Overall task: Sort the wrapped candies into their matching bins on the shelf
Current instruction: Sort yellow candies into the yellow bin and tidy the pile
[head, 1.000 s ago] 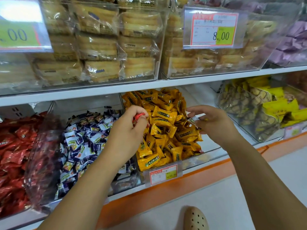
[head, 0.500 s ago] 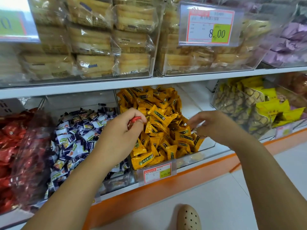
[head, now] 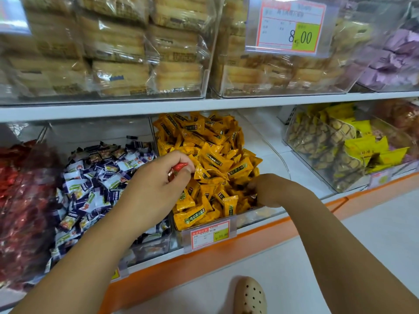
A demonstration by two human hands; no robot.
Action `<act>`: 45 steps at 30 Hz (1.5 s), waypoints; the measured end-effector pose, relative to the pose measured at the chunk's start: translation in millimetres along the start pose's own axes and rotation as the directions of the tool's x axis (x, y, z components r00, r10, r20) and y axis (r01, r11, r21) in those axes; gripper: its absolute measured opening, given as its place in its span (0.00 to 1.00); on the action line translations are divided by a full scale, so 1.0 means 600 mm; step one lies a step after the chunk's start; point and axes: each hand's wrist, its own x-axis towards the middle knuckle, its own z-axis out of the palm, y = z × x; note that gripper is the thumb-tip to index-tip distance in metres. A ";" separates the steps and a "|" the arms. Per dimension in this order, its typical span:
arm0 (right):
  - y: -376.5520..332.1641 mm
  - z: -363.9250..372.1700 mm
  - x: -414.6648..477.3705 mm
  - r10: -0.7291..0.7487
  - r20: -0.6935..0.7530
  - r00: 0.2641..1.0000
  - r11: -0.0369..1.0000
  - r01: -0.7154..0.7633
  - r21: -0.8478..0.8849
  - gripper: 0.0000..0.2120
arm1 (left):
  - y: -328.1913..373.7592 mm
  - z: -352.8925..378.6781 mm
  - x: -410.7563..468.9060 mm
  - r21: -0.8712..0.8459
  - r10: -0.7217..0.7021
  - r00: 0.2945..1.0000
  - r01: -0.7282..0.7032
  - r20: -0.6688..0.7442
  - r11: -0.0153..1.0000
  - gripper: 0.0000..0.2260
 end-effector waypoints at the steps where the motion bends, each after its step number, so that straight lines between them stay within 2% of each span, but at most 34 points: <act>1: -0.002 0.000 0.003 -0.010 -0.004 1.000 1.000 0.010 0.009 0.16 | 0.000 -0.001 -0.001 -0.006 0.002 1.000 -0.002 0.000 1.000 0.07; 3: -0.004 0.001 0.008 -0.026 0.001 1.000 0.999 0.026 0.034 0.14 | -0.002 -0.003 -0.002 -0.009 0.009 1.000 -0.009 0.003 1.000 0.07; 6: -0.003 0.004 0.015 -0.025 0.061 0.998 0.999 0.023 0.024 0.05 | -0.006 -0.005 -0.002 -0.012 0.015 1.000 -0.015 0.018 1.000 0.07; 15: -0.003 0.000 0.014 -0.035 0.016 0.999 0.990 0.032 0.136 0.09 | -0.014 -0.009 -0.002 -0.022 0.021 0.999 -0.020 0.034 1.000 0.06; 19: 0.000 -0.001 0.006 -0.072 -0.034 0.997 0.949 0.079 0.304 0.16 | -0.012 -0.008 -0.001 -0.031 0.024 0.999 -0.023 0.032 0.999 0.06; 23: 0.012 -0.004 -0.010 -0.033 -0.105 0.994 0.886 0.078 0.458 0.09 | -0.011 -0.004 0.000 -0.006 0.026 0.999 -0.026 0.027 1.000 0.06; 27: 0.031 -0.008 -0.037 -0.005 -0.151 0.988 0.640 0.119 0.759 0.08 | -0.006 -0.001 0.001 0.013 0.009 1.000 -0.009 0.002 1.000 0.06; 31: 0.041 -0.021 -0.060 0.027 -0.333 0.943 0.479 0.280 0.832 0.07 | -0.001 0.006 -0.001 0.083 -0.007 1.000 0.007 0.000 0.997 0.06; 32: 0.041 -0.025 -0.065 0.024 -0.358 0.933 0.399 0.320 0.860 0.07 | 0.002 0.008 -0.002 0.105 -0.006 1.000 0.006 0.002 0.994 0.06; 35: 0.028 -0.033 -0.079 -0.048 -0.372 0.927 0.027 0.374 0.927 0.07 | 0.014 0.013 -0.003 0.219 0.001 1.000 -0.002 0.003 0.976 0.06; 37: 0.012 -0.036 -0.084 -0.106 -0.362 0.926 -0.140 0.346 0.928 0.07 | 0.021 0.017 -0.001 0.289 0.025 1.000 -0.026 0.009 0.957 0.09; 41: -0.028 -0.042 -0.089 -0.231 -0.329 0.916 -0.394 0.221 0.892 0.08 | 0.029 0.035 0.007 0.267 0.033 0.997 -0.052 0.074 0.962 0.19; 45: -0.044 -0.039 -0.078 -0.307 -0.299 0.904 -0.519 0.105 0.848 0.09 | 0.023 0.047 0.020 0.292 0.027 0.997 -0.047 0.070 0.955 0.23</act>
